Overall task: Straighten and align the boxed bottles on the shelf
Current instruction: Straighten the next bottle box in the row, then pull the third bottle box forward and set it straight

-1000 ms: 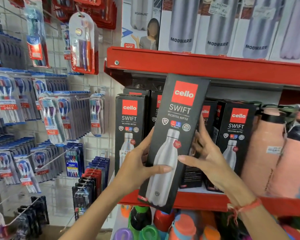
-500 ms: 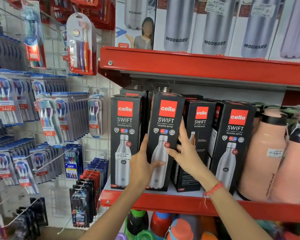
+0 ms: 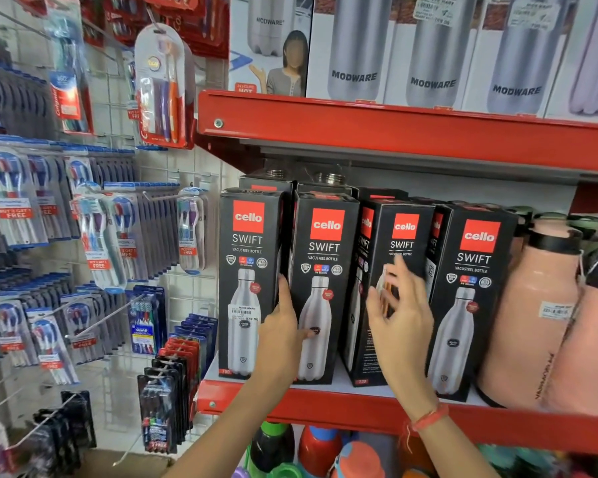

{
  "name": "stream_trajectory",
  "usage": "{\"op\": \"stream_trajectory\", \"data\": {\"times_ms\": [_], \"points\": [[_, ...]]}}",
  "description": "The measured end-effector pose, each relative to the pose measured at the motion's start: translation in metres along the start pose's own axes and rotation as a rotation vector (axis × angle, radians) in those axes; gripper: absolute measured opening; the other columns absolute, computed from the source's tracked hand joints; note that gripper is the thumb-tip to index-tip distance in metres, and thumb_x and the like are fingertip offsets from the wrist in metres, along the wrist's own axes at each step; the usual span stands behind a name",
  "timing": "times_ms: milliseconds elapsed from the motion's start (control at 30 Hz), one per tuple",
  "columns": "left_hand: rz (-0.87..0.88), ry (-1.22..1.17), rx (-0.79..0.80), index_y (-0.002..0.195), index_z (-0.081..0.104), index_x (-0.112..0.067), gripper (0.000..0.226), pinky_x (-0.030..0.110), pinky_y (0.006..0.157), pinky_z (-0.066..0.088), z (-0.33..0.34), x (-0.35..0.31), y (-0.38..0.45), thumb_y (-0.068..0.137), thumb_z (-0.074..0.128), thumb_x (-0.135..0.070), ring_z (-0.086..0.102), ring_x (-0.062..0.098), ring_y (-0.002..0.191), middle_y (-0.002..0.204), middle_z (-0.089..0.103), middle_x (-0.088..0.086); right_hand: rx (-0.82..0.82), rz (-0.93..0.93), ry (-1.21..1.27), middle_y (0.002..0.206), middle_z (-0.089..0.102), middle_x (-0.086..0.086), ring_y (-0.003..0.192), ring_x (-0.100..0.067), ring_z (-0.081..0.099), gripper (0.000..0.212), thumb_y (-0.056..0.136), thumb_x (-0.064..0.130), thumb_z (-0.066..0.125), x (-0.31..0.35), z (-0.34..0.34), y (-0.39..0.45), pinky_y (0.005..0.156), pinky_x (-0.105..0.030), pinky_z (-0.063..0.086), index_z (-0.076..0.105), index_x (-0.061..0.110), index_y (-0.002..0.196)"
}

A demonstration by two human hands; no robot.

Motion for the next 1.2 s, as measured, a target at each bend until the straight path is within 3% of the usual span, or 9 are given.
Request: {"op": "stream_trajectory", "data": {"times_ms": [167,300,467,567,667,733,833,1033,1200], "points": [[0.309,0.144,-0.278,0.154,0.009,-0.019,0.098,0.032,0.054,0.047,-0.023,-0.019,-0.019,0.08,0.063,0.014,0.064,0.027,0.071,0.123,0.062,0.014,0.169,0.27,-0.307,0.145,0.028,-0.028,0.124,-0.044,0.036,0.106,0.076,0.042,0.073,-0.028,0.012,-0.012,0.101,-0.05,0.037,0.006,0.006,0.151],[0.484,0.142,-0.401,0.142,0.042,-0.004,0.078,0.04,0.087,0.057,-0.035,-0.04,-0.03,0.073,0.067,0.021,0.062,0.033,0.115,0.132,0.06,0.019,0.296,0.375,-0.329,0.148,0.017,-0.032,0.126,-0.051,0.033,0.108,0.084,0.034,0.067,-0.03,0.023,-0.018,0.098,-0.05,0.039,-0.018,0.018,0.148],[0.347,-0.131,-0.18,0.132,0.056,-0.014,0.041,0.002,0.08,0.044,-0.029,-0.037,-0.03,0.093,0.057,-0.001,0.068,0.017,0.102,0.12,0.069,0.011,0.296,0.298,-0.245,0.149,0.011,-0.033,0.13,-0.048,0.029,0.104,0.088,0.033,0.062,-0.016,-0.002,-0.017,0.101,-0.046,0.035,-0.028,0.031,0.14],[0.325,-0.257,-0.049,0.133,0.056,-0.014,0.046,0.03,0.097,0.051,-0.019,-0.047,-0.028,0.089,0.068,-0.019,0.064,0.019,0.113,0.127,0.066,0.008,0.298,0.197,-0.114,0.152,0.011,-0.025,0.134,-0.034,0.029,0.108,0.085,0.04,0.064,-0.005,-0.027,-0.007,0.099,-0.032,0.03,-0.029,0.039,0.14],[0.304,-0.398,0.194,0.147,0.038,-0.018,0.077,0.026,0.104,0.045,-0.002,-0.061,-0.026,0.08,0.077,-0.026,0.047,0.009,0.131,0.142,0.051,-0.003,0.371,0.147,0.004,0.151,0.022,0.002,0.13,0.01,0.02,0.112,0.079,0.048,0.067,0.0,-0.05,0.003,0.099,-0.02,0.02,-0.024,0.044,0.143],[0.319,-0.503,0.313,0.149,0.03,-0.025,0.088,0.008,0.094,0.043,0.006,-0.071,-0.027,0.077,0.08,-0.022,0.045,-0.013,0.121,0.134,0.049,-0.019,0.47,0.192,0.146,0.141,0.023,0.031,0.122,0.032,0.012,0.112,0.072,0.055,0.068,-0.005,-0.061,0.003,0.105,-0.016,0.017,-0.017,0.05,0.143],[0.346,-0.619,0.338,0.139,0.028,-0.042,0.093,-0.003,0.081,0.04,0.014,-0.075,-0.028,0.072,0.082,-0.007,0.049,-0.029,0.103,0.113,0.054,-0.041,0.594,0.298,0.326,0.151,0.021,0.032,0.137,0.015,0.018,0.107,0.069,0.049,0.074,-0.017,-0.069,-0.001,0.116,-0.032,0.022,-0.005,0.059,0.142],[0.316,-0.498,0.072,0.152,0.02,-0.034,0.103,0.036,0.095,0.049,0.018,-0.084,-0.031,0.073,0.082,-0.012,0.053,0.012,0.088,0.101,0.061,-0.005,0.761,0.299,0.341,0.139,0.038,0.042,0.133,0.001,0.041,0.097,0.085,0.018,0.068,-0.021,-0.057,0.019,0.094,-0.035,0.051,0.002,0.066,0.137],[0.272,-0.334,-0.087,0.144,-0.005,-0.041,0.103,0.012,0.052,0.042,0.04,-0.086,-0.02,0.084,0.073,-0.011,0.041,0.005,0.044,0.054,0.046,-0.007,0.683,0.259,0.086,0.131,0.054,0.016,0.12,-0.019,0.057,0.107,0.082,0.005,0.068,-0.032,-0.034,0.042,0.098,-0.051,0.048,-0.005,0.049,0.146]]}}
Point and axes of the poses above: each hand's wrist, its own y-axis towards the middle knuckle, its own z-axis out of the palm, x = y × z, the point moved 6 cm from there along y, towards the middle knuckle
